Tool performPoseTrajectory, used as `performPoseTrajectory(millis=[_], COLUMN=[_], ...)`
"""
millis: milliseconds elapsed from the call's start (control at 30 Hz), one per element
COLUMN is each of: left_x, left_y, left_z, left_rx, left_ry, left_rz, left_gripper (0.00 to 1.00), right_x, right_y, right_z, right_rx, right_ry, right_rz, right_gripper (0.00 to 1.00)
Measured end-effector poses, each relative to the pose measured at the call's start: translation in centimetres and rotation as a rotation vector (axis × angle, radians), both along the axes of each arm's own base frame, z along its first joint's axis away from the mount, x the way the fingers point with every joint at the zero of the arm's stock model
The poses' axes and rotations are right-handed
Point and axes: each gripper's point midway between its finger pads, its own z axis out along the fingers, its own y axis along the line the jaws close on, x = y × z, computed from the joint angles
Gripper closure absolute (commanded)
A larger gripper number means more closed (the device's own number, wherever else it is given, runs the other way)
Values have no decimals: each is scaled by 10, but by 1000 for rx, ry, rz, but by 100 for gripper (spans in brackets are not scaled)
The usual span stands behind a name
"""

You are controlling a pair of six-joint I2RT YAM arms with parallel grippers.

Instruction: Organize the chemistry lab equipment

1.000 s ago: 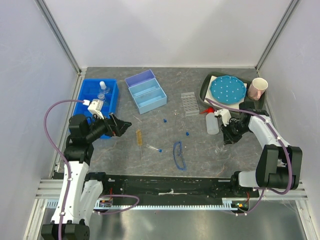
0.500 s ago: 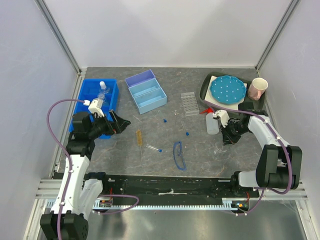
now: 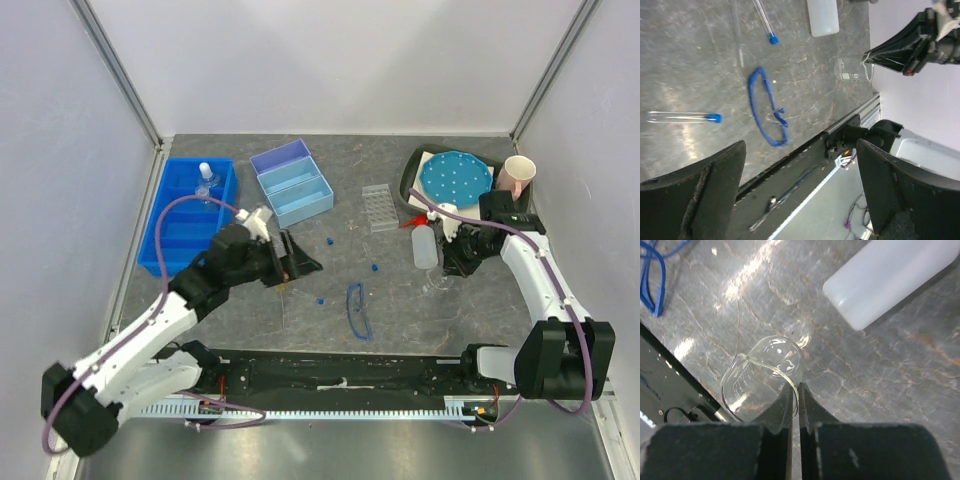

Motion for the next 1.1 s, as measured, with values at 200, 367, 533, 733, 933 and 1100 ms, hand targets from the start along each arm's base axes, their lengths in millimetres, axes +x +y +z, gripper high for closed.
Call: performPoseTrajectory(millis=[200,367,533,733,933,1100], left_x=[-5,17,18,15,23,31], left_y=[-83,-163,-205,-222,-234,-234], left_z=[-5,12,6,-19,-28,-37], left_rx=[56,114,163,234,249,271], left_ry=[221,300,328,365,364,342], left_rz=[71,125,144,163,175,209], left_gripper=[2,8,14,27,36,44], right_x=[19,33,46,50,47,47], right_y=[17,32,39,45,52,56], right_z=[24,40,50,53,54,53], right_rx=[9,-6,-2,27,52,68], right_ry=[-109,-215,-273,-274,-257,-252], right_rz=[-39,-57,-106,-144,-151,-159], right_gripper=[100,100,100,100,100,100])
